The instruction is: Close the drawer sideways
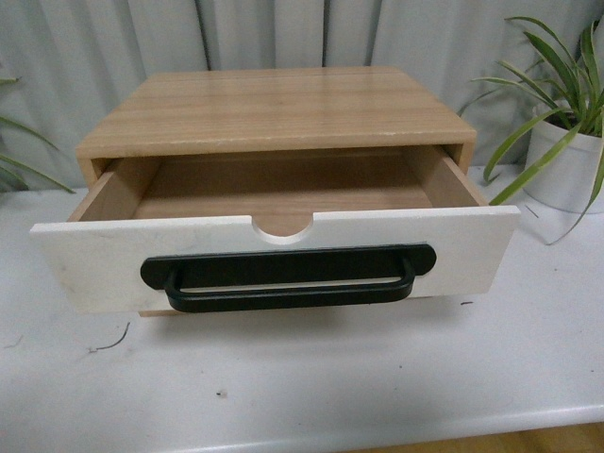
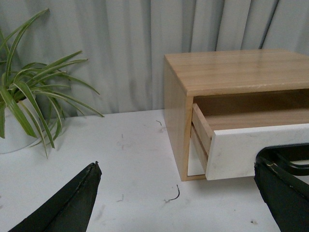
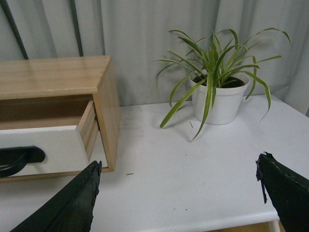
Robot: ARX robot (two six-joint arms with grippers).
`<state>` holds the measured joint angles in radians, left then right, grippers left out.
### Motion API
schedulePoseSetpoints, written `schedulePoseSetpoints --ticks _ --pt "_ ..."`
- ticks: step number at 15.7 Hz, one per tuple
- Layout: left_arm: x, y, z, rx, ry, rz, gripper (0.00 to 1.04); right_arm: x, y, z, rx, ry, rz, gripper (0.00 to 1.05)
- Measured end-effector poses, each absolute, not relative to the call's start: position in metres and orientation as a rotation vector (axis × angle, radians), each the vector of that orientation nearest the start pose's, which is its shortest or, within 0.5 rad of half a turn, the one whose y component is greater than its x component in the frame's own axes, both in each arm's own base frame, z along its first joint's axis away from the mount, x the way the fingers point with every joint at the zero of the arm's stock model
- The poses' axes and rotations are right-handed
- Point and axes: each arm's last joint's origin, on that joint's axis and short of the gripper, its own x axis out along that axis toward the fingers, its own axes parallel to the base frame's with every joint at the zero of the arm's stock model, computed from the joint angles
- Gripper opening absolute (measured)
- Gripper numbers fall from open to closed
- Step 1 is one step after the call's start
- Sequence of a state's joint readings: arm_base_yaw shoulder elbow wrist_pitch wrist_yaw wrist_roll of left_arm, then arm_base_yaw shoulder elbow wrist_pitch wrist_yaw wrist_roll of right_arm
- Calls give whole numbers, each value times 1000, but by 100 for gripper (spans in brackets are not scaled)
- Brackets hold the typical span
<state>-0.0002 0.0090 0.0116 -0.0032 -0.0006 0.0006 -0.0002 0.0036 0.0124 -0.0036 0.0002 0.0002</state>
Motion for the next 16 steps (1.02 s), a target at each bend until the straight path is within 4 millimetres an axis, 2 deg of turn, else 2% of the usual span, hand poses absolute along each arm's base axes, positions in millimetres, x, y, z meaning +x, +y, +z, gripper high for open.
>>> schedulePoseSetpoints --ticks 5,6,7,8,9,12,14,16 --pt "98 0 166 1 1 0 98 97 0 167 0 -5 0 98" --pt "98 0 166 1 2 -1 98 97 0 165 32 57 -62 98" --pt "99 -3 162 -21 71 -74 98 103 6 166 86 164 -163 98" --pt "101 -12 158 -1 134 -187 98 110 7 174 94 230 -174 98" --pt "101 -20 157 52 181 -289 98 117 9 181 78 286 -124 98" --pt "105 -42 154 338 215 -541 98 138 35 188 -132 512 259 98" --pt "113 -56 153 506 186 -652 98 152 54 185 -318 568 444 98" --pt "127 -68 153 609 158 -700 98 168 72 185 -460 567 553 98"
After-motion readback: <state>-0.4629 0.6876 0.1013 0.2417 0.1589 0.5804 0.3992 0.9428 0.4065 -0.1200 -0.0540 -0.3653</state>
